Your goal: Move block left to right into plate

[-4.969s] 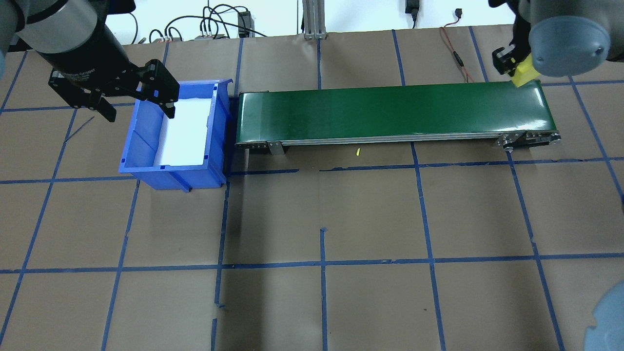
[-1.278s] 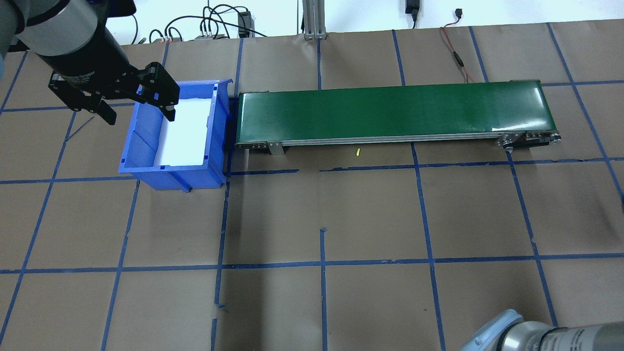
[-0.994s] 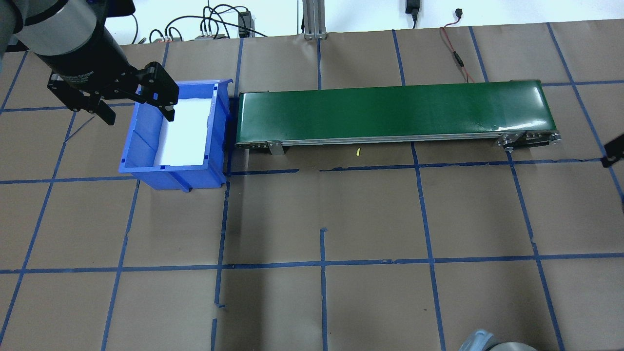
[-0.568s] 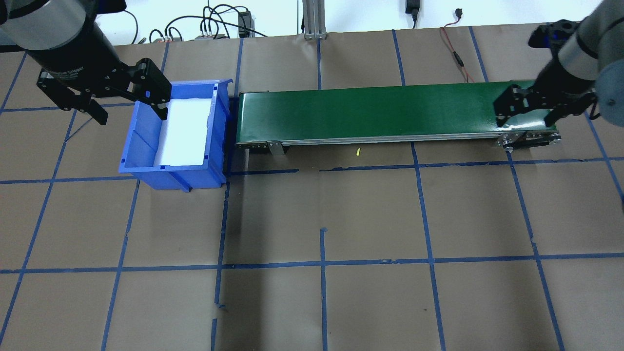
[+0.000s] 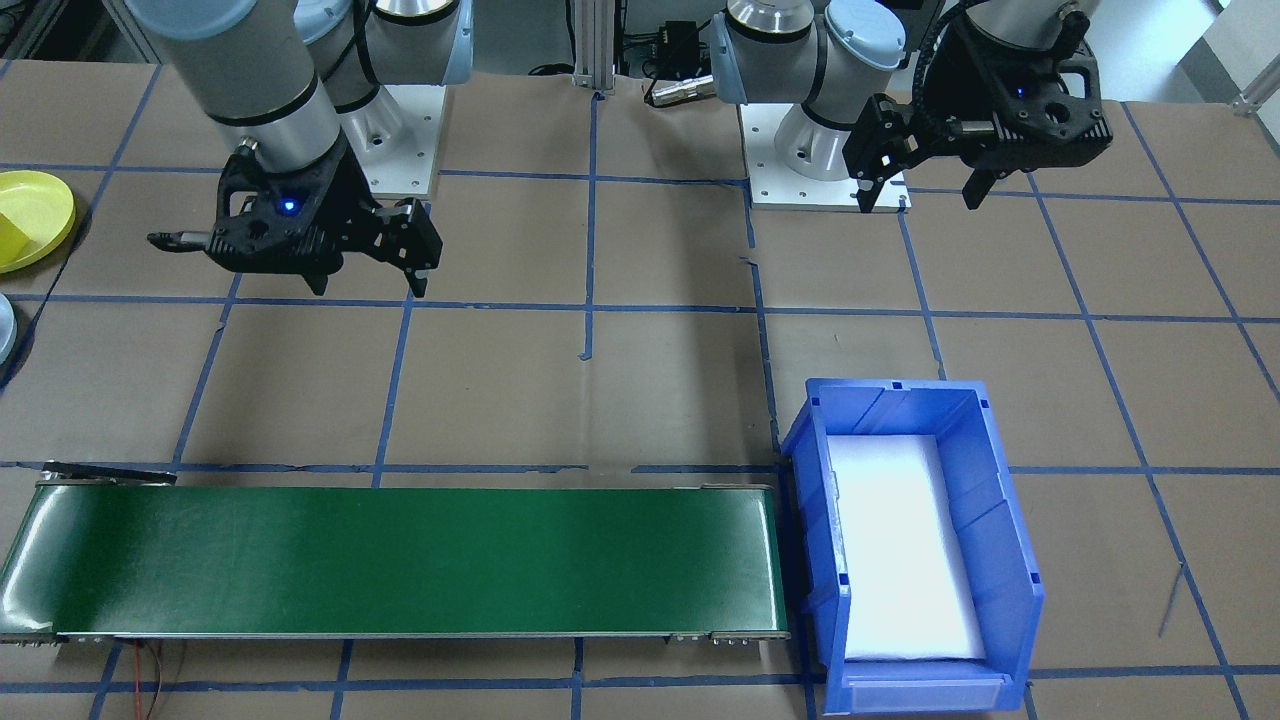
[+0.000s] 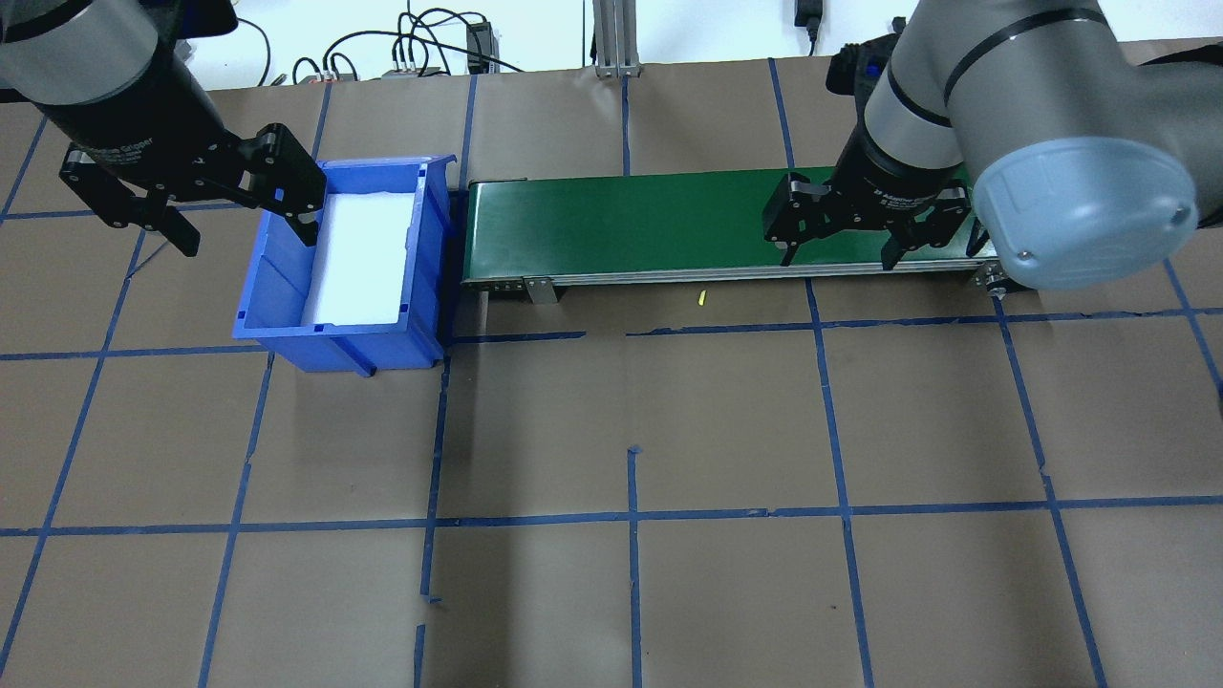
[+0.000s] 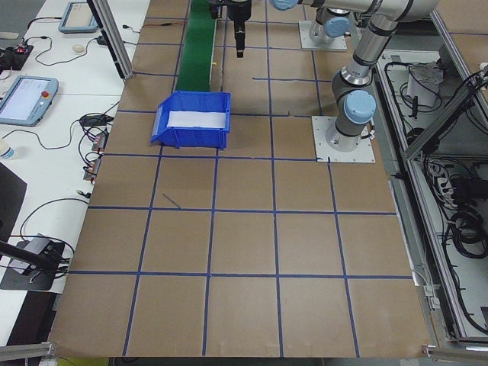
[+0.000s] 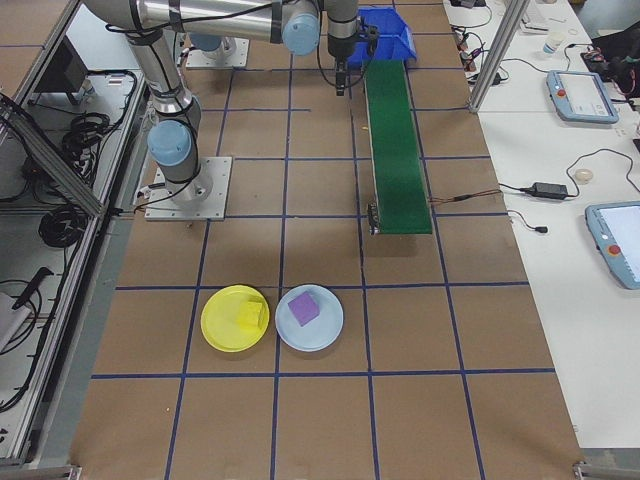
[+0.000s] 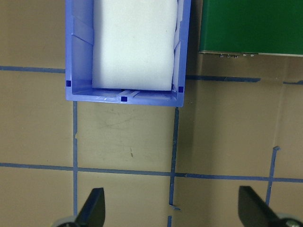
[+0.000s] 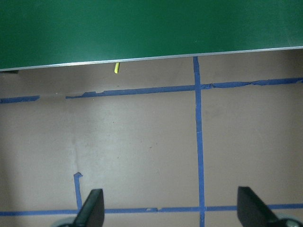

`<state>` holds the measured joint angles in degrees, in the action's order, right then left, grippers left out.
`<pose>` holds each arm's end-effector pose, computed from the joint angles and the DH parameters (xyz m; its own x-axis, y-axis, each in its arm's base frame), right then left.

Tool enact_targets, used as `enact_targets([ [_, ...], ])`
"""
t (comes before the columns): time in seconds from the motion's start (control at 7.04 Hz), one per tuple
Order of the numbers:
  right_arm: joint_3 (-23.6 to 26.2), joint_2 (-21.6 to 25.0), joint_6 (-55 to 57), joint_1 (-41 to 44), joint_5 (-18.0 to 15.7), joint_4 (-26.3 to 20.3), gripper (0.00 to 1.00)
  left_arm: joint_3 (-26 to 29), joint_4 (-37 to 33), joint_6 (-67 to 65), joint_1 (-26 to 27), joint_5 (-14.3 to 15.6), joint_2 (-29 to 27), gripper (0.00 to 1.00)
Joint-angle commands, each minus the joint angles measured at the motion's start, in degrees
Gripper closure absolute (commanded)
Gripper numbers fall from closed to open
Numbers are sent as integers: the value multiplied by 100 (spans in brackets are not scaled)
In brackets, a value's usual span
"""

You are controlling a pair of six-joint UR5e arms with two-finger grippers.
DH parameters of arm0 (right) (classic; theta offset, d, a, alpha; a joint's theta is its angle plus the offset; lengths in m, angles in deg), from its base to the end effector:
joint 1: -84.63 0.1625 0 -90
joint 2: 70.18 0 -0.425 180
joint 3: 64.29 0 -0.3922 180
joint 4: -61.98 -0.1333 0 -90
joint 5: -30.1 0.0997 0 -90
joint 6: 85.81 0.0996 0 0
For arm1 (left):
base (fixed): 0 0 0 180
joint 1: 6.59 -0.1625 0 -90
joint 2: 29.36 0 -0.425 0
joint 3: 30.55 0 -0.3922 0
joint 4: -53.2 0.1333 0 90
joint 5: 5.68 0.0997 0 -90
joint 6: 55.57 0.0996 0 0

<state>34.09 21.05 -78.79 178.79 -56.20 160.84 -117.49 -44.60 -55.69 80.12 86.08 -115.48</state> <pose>0.1744 -0.4712 0.4422 -0.9965 0.0481 -0.0677 0.0497 0.9985 -0.0217 -0.1037 -0.4655 0.5329 -0.9978 -0.0590 -0.0307 -0.0595 0.9981 0.0149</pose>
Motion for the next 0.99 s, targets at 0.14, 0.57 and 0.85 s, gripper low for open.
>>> enact_targets([
  [0.14,-91,79,-182,6,-220,-393,0,-33,6,21,4,-26,8,0],
  [0.57,-214,114,-763,-592,-450,-472,0,-33,6,30,4,-35,17,0],
  [0.85,-214,123,-763,-592,-467,-498,0,-33,15,30,4,-35,25,0],
])
